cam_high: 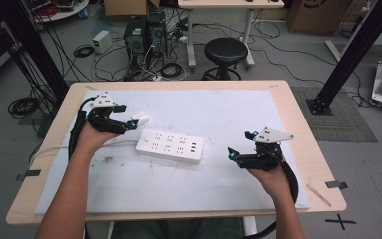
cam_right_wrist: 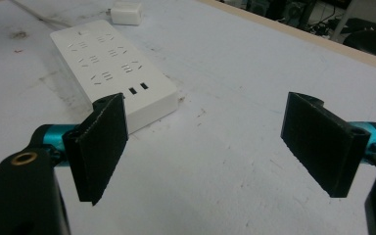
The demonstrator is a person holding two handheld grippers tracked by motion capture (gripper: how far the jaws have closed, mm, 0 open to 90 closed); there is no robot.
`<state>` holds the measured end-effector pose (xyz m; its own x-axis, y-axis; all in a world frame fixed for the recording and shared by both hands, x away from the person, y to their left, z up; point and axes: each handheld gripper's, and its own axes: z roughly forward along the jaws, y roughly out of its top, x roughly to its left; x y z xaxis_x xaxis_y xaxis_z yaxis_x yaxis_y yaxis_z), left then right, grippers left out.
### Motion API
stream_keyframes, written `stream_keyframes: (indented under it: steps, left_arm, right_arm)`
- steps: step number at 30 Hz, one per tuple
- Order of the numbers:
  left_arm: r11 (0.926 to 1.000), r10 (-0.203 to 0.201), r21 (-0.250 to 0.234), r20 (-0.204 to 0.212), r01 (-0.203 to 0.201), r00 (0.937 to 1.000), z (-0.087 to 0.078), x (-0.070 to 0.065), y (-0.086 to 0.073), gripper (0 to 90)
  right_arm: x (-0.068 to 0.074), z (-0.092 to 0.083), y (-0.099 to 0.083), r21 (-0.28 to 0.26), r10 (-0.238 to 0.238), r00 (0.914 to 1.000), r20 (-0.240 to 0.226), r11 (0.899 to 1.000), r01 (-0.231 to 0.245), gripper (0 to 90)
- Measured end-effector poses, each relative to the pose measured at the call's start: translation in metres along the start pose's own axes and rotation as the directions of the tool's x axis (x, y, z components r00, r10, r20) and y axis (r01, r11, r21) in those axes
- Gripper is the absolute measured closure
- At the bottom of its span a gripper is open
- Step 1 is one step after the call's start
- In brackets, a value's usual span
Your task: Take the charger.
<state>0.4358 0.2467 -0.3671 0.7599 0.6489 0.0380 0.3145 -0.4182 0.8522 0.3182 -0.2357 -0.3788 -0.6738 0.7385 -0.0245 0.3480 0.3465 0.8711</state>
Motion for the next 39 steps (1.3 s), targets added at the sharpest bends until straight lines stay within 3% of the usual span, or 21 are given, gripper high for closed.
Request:
stream_keyframes:
  steps: [2,5,8,13,15,18,29,39]
  left_arm:
    - [0.999,-0.02,0.041,-0.003,0.021,0.9998,0.013,0.009,0.001,19.0]
    - [0.9971,-0.047,0.059,-0.016,0.048,0.9988,0.03,0.021,-0.004,19.0]
    - [0.9919,-0.041,0.12,-0.024,0.044,0.9989,0.046,0.03,-0.009,19.0]
    - [0.9912,-0.051,0.12,-0.044,0.056,0.9977,0.062,0.04,-0.017,19.0]
    - [0.989,-0.052,0.136,-0.055,0.059,0.9971,0.069,0.042,-0.021,19.0]
    - [0.9844,-0.044,0.169,-0.038,0.05,0.9983,0.077,0.042,-0.026,19.0]
    - [0.9785,-0.058,0.196,-0.033,0.063,0.9978,0.082,0.047,-0.035,21.0]
    - [0.9742,-0.053,0.218,-0.032,0.059,0.9981,0.084,0.048,-0.037,29.7]
  right_arm:
    - [0.001,0.001,-0.001,0.005,0.002,1.0,0.003,1.0,-0.002,17.9]
    - [0.003,0.003,-0.003,0.011,0.009,1.0,0.002,1.0,-0.009,17.9]
    - [0.004,0.004,-0.004,0.02,0.011,0.9999,0.002,1.0,-0.011,17.9]
    - [0.005,0.005,-0.003,0.021,0.012,0.9998,0.013,1.0,-0.012,17.9]
    - [0.006,0.007,-0.002,0.022,0.016,0.9998,0.008,1.0,-0.016,17.9]
    - [0.006,0.009,0.0,0.024,0.006,1.0,0.006,1.0,-0.007,17.9]
    - [0.008,0.013,0.003,0.037,0.005,1.0,0.006,0.999,-0.005,17.9]
    - [0.006,0.012,0.003,0.039,0.004,1.0,0.005,0.999,-0.004,17.9]
